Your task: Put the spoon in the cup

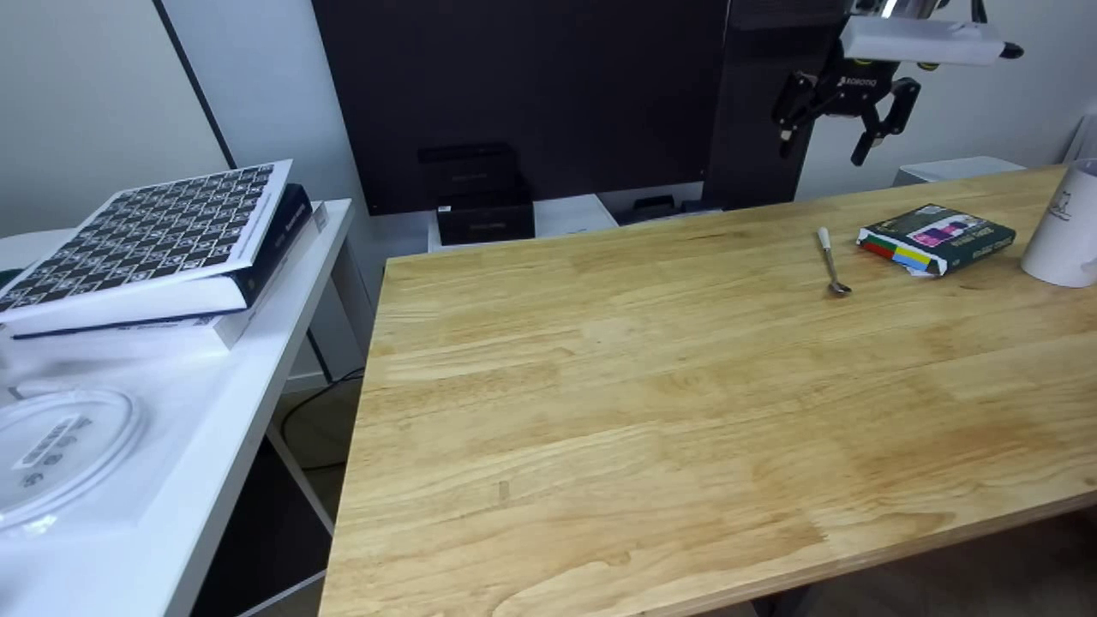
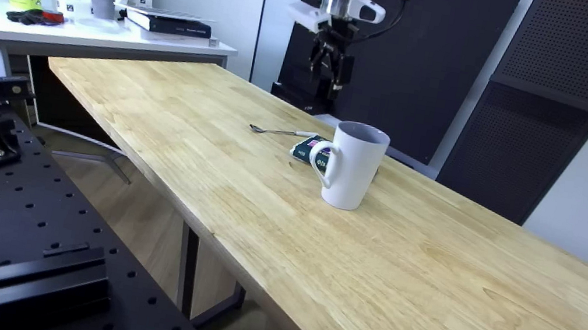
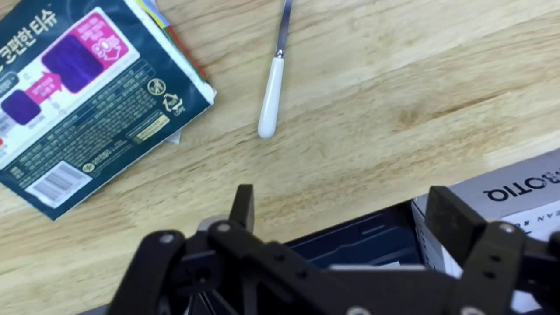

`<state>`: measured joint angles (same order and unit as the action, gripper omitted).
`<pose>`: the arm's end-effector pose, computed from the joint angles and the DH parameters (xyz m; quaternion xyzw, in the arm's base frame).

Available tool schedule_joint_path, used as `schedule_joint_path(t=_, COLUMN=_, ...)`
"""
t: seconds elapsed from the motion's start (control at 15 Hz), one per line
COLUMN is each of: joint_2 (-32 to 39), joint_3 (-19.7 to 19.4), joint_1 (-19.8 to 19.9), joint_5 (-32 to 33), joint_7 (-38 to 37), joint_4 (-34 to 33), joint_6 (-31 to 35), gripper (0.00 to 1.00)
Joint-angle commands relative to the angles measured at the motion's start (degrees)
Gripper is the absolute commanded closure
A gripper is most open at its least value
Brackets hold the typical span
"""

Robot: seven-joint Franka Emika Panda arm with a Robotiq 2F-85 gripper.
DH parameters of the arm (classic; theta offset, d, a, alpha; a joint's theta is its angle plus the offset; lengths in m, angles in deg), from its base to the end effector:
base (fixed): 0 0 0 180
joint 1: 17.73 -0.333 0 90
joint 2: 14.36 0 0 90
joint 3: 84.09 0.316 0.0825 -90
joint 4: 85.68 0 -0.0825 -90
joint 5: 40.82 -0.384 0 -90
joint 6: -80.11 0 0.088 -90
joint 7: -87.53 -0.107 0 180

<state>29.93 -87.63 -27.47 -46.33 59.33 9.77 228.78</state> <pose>0.6901 0.0783 0.1707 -0.9727 0.2181 -0.0733 0.0304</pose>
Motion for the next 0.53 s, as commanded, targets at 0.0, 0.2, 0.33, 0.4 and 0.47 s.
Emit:
schedule_joint_path(t=0.0, joint_2=3.82, joint_3=-1.02, joint_1=-1.35, joint_5=-0.76, joint_7=-2.24, joint_4=-3.26, joint_6=-0.82, gripper=0.0)
schedule_joint_path(t=0.2, joint_2=5.71, joint_3=-1.31, joint_1=-1.56, joint_5=-1.47, joint_7=-3.04, joint_4=-3.76, joint_6=-0.44, gripper=0.0)
schedule_joint_path(t=0.33, joint_2=6.17, joint_3=-1.54, joint_1=-0.92, joint_5=-2.79, joint_7=-3.78, joint_4=-4.41, joint_6=-1.13, gripper=0.0)
schedule_joint_path(t=0.4, joint_2=6.52, joint_3=-1.86, joint_1=-0.96, joint_5=-3.29, joint_7=-4.41, joint_4=-4.57, joint_6=-1.27, gripper=0.0)
schedule_joint_path(t=0.47, joint_2=6.8, joint_3=-2.1, joint_1=-0.97, joint_5=-3.82, joint_7=-4.85, joint_4=-4.6, joint_6=-1.19, gripper=0.0)
